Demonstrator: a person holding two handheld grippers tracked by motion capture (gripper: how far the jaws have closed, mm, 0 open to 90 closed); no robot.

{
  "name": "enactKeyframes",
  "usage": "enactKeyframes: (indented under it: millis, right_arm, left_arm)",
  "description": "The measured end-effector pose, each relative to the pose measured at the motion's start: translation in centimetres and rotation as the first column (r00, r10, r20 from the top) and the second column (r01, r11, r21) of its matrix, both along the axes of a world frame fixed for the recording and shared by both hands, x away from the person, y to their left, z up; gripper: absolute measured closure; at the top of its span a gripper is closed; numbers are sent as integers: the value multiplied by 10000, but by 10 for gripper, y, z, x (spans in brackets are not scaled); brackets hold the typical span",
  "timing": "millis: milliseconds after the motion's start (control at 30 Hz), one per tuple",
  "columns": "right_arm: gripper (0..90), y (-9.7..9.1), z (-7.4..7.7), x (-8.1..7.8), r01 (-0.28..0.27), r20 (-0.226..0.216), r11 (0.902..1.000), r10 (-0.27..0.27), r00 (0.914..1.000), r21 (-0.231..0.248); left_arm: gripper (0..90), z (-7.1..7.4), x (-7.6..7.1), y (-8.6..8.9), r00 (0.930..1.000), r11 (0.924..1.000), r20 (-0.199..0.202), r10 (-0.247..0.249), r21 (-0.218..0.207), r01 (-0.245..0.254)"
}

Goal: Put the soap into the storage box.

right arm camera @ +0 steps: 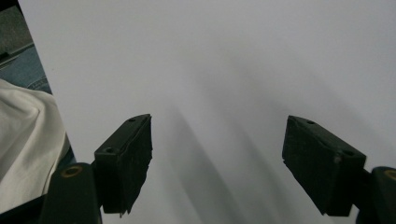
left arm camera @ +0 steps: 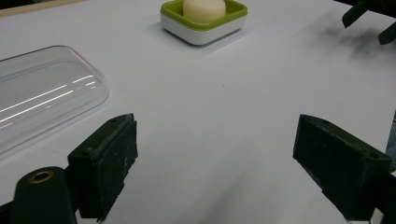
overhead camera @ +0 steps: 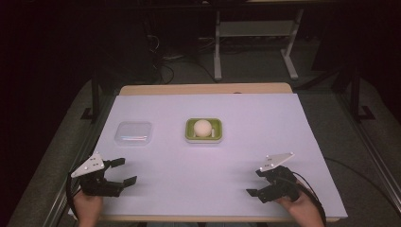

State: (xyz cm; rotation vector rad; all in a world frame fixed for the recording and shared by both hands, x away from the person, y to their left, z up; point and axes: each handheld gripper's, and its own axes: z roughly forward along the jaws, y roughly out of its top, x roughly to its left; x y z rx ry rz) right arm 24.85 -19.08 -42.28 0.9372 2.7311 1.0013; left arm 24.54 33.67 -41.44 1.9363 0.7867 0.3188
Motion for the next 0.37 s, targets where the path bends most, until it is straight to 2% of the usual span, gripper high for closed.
enactKeyframes:
  millis: [200, 267, 367]
  right_arm:
    - [226, 2, -3, -10, -48, 181, 10000, 50, 9998, -65]
    - [217, 3, -5, -10, -40, 365, 9999, 46, 9993, -140]
    - [210, 5, -6, -8, -38, 280, 9998, 43, 9996, -172]
  left_arm:
    - [132, 0, 1, 1, 10000, 10000, -30, -3, 9, 3]
    - [132, 0, 1, 0, 10000, 10000, -37, -31, 18, 31]
    - [132, 0, 1, -2, 9999, 10000, -74, -88, -13, 88]
